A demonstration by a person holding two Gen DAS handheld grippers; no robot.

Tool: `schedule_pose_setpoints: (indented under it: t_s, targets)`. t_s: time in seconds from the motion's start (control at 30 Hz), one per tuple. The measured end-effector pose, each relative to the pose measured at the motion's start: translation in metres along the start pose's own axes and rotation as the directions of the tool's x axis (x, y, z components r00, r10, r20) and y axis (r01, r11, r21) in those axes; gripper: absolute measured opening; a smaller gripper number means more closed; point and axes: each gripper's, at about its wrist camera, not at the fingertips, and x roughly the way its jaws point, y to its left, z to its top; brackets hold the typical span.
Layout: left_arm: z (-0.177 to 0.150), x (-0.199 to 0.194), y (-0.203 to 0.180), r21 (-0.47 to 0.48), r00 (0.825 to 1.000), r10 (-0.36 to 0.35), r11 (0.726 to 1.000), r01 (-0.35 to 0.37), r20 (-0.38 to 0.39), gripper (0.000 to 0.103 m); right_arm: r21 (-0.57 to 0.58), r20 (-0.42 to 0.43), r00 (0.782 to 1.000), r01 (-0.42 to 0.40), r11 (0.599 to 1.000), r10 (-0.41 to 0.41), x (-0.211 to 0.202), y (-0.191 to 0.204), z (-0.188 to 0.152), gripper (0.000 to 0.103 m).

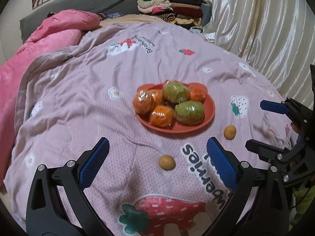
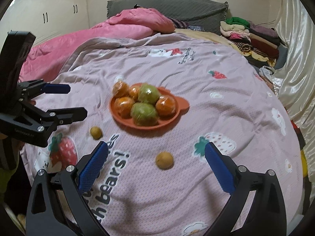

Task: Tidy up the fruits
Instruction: 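Withdraw both tools from the plate toward the two loose small fruits, then grasp a small brown fruit with the left gripper while the right grasps a small yellow fruit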

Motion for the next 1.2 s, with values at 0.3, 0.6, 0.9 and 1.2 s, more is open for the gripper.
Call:
schedule_pose_setpoints:
  t_s: [0.3, 0.6, 0.9, 1.2]
  targets:
    - [-0.014, 0.009, 0.000, -0.007, 0.999, 0.008, 1.000, -0.008, -0.044, 0.093, -0.002, -0.026, 0.999, -0.024, 1.000, 0.024, 0.007, 0.005, -0.013, 0.098]
    - [-0.022, 0.020, -0.004, 0.001, 0.997, 0.000, 1.000, 0.001, -0.072, 0.093, 0.009, -0.045, 0.999, -0.020, 1.000, 0.020, 0.014, -0.003, -0.018, 0.098]
    - [-0.026, 0.034, -0.011, 0.018, 0.994, -0.032, 0.999, 0.034, -0.101, 0.081, 0.016, -0.069, 0.998, -0.016, 1.000, 0.017, 0.028, -0.013, -0.023, 0.098]
    - [-0.025, 0.047, -0.010, 0.013, 0.992, -0.054, 0.998, 0.055, -0.116, 0.064, 0.013, -0.073, 0.997, -0.025, 1.000, 0.025, 0.039, -0.017, -0.022, 0.098]
